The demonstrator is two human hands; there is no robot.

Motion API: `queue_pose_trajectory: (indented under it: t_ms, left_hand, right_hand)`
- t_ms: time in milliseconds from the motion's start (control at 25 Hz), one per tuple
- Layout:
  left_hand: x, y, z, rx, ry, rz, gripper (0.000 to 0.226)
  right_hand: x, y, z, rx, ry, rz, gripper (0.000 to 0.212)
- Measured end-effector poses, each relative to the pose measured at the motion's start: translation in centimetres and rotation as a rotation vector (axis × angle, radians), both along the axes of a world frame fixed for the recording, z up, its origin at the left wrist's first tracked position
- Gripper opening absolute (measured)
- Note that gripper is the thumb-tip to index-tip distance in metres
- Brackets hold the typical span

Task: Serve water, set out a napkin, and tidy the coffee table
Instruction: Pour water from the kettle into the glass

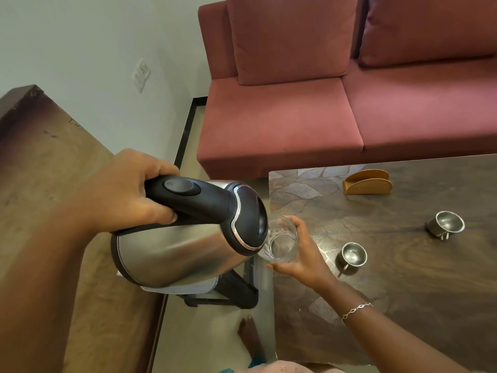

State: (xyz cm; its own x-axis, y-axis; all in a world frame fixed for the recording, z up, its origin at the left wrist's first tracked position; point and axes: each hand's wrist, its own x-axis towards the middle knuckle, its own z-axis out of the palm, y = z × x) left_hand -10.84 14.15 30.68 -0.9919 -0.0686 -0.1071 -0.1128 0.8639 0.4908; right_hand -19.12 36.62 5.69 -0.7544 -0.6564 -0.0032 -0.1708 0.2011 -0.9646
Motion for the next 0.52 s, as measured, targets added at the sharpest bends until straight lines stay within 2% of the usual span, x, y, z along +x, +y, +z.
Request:
queue_pose_trajectory:
  t_ms: [120,280,520]
  left_hand:
    - [-0.5,0.6,0.5,-0.054,-0.003,-0.027,0.035]
    - [-1.0,1.6,0.9,-0.124,-0.021,-0.05,0.01]
    - [-1.3,2.1,1.3,-0.135,-0.04,-0.079,0.007]
  right_hand:
    - [0.0,0.3,-0.4,0.016,0.014,-0.005,0.085]
    - [0.0,0.8,-0.4,0.015,-0.003,-0.009,0.083]
    - [0.1,1.3,-0.5,0.002,-0.022,-0.015,0.082]
